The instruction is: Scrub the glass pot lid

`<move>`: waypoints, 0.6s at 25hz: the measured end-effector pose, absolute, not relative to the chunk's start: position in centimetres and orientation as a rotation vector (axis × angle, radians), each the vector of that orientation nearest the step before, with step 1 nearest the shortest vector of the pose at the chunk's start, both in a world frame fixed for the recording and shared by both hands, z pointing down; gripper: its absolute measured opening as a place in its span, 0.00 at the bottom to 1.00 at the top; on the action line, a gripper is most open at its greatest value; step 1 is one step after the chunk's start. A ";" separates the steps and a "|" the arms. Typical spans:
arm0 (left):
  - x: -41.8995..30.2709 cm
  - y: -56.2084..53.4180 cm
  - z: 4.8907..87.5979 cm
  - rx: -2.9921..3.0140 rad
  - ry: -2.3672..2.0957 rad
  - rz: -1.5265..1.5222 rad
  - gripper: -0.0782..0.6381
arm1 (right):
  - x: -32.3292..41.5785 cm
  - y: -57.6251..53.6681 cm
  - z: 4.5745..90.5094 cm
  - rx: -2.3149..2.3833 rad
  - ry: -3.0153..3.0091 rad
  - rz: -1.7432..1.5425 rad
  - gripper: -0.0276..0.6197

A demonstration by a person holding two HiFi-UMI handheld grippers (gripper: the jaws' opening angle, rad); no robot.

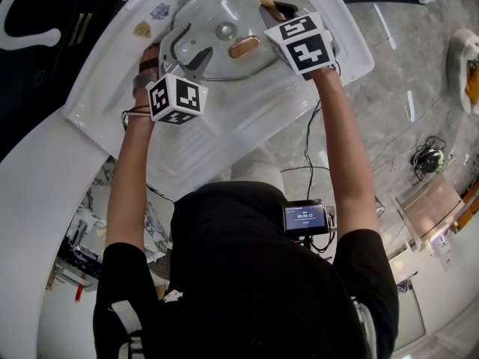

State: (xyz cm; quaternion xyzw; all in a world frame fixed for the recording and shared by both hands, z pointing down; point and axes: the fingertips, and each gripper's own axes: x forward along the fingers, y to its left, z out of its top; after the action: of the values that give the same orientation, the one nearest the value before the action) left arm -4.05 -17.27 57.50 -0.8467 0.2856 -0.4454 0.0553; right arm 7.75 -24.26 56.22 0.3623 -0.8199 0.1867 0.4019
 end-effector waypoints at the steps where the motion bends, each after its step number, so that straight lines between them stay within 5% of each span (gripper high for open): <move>1: -4.0 -17.3 57.5 -2.571 0.867 -1.353 0.52 | 7.7 -24.3 56.3 0.917 -2.073 0.477 0.09; 15: -4.0 -17.2 57.4 -2.573 0.870 -1.346 0.52 | 7.5 -24.3 56.5 0.913 -2.085 0.503 0.09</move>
State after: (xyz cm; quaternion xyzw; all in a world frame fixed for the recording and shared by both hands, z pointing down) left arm -4.02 -17.24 57.42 -0.8475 0.2865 -0.4435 0.0552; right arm 7.50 -24.34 56.54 0.3599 -0.8220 0.1982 0.3944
